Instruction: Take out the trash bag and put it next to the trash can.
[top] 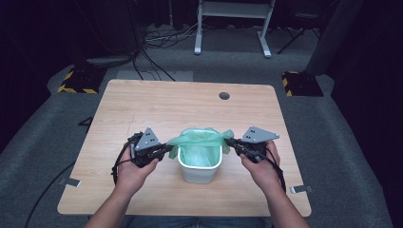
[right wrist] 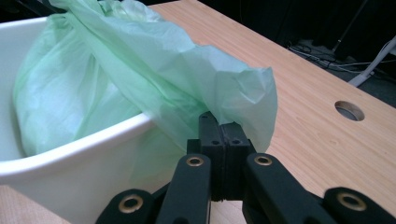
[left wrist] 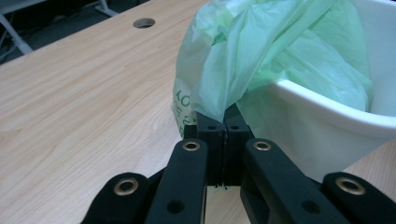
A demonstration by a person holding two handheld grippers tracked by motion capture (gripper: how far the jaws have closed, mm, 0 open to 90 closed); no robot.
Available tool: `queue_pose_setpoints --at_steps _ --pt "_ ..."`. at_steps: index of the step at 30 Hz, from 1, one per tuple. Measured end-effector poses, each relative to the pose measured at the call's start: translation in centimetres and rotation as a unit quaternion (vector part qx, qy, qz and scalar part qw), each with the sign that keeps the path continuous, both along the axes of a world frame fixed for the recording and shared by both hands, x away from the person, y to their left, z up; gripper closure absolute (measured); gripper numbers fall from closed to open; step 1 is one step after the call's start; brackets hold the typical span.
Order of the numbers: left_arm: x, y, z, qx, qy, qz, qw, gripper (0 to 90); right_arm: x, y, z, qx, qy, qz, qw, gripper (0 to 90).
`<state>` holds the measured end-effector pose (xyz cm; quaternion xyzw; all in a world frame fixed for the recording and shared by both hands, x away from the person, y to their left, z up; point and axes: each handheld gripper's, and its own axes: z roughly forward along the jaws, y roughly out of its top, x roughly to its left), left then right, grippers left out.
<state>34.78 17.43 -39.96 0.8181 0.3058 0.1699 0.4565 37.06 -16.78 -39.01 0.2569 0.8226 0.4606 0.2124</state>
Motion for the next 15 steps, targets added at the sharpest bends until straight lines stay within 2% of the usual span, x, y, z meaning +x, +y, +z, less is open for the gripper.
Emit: queue_pose_setpoints --at_steps 3,7,11,15 --pt "0.0 -0.2 0.0 0.007 -0.002 -0.001 1.0000 89.4 0.2 0.2 -0.3 -0.003 0.003 0.001 1.0000 87.9" --pt "-0.6 -0.6 0.0 0.013 -0.002 -0.009 0.9999 89.0 -0.3 0.1 -0.3 -0.018 -0.016 -0.020 0.9995 66.1" --pt "-0.7 -0.6 0.0 0.019 -0.003 -0.011 0.9997 86.7 -1.3 -0.9 -0.1 -0.014 -0.016 -0.043 0.9988 47.3" --pt "-0.8 -0.3 0.0 0.016 0.000 -0.008 0.9998 86.5 -2.7 -2.5 -0.1 -0.006 0.002 -0.063 0.9980 45.9"
